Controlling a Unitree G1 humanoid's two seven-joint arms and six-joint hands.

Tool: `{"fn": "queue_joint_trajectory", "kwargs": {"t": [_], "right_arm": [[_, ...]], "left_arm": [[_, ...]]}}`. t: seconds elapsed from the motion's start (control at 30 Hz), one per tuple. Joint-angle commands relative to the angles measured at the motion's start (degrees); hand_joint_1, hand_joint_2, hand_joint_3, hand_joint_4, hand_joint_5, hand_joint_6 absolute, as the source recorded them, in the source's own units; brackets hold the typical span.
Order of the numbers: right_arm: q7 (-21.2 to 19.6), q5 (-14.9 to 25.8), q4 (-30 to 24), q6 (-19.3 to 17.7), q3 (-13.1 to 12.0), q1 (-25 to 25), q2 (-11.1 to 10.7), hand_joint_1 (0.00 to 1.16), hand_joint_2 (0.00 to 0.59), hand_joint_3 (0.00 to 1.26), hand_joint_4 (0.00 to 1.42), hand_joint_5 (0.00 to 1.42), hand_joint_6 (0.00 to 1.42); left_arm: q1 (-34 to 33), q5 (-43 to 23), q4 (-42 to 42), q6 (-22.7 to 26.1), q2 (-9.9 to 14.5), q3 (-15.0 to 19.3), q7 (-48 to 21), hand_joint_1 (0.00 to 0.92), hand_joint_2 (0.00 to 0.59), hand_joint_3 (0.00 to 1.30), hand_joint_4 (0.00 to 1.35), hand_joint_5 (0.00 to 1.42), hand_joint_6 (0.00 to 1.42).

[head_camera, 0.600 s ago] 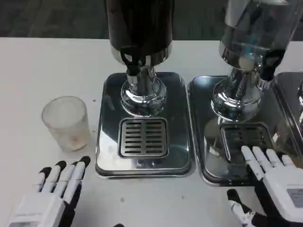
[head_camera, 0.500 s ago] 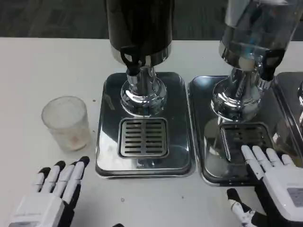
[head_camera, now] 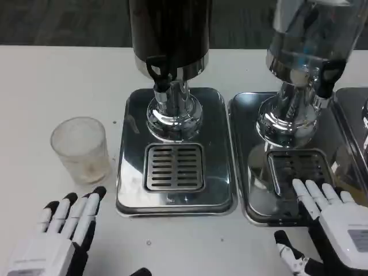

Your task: Grasp the cup under the faucet to collect the drink, then remove the cup.

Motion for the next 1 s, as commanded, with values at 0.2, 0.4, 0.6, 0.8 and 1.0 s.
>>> {"fn": "queue_joint_trajectory", "kwargs": {"t": [0.2, 0.4, 0.6, 0.8, 1.0], "right_arm": [[0.24, -2.40, -1.57, 2.06, 3.00, -1.05, 3.75, 0.25, 0.469, 0.00, 0.00, 0.00, 0.00], [-0.03, -2.68, -1.80, 2.67, 3.70, -0.62, 5.15, 0.25, 0.469, 0.00, 0.00, 0.00, 0.00], [-0.29, -1.97, -1.31, 2.77, 3.67, -1.01, 5.52, 0.25, 0.468, 0.00, 0.00, 0.00, 0.00], [-0.27, 0.36, -0.84, 1.81, 2.21, -1.30, 4.40, 0.25, 0.468, 0.00, 0.00, 0.00, 0.00], [0.74, 2.53, -0.45, 1.11, 1.94, -2.49, 3.04, 0.25, 0.468, 0.00, 0.00, 0.00, 0.00]], "left_arm": [[-2.53, -7.56, 4.67, -6.15, 3.23, 4.18, 2.14, 0.000, 0.099, 0.00, 0.00, 0.00, 0.00], [-4.63, -10.10, 7.38, -12.64, 3.00, 6.03, 7.32, 0.000, 0.094, 0.00, 0.00, 0.00, 0.00], [-8.84, -14.12, 11.00, -15.64, 2.14, 8.71, 9.62, 0.000, 0.037, 0.00, 0.00, 0.00, 0.00], [-14.38, -17.58, 13.54, -14.67, 1.96, 9.30, 7.34, 0.000, 0.015, 0.00, 0.00, 0.00, 0.00], [-19.86, -20.74, 15.91, -13.20, 4.18, 10.11, 2.18, 0.000, 0.015, 0.00, 0.00, 0.01, 0.00]]}}
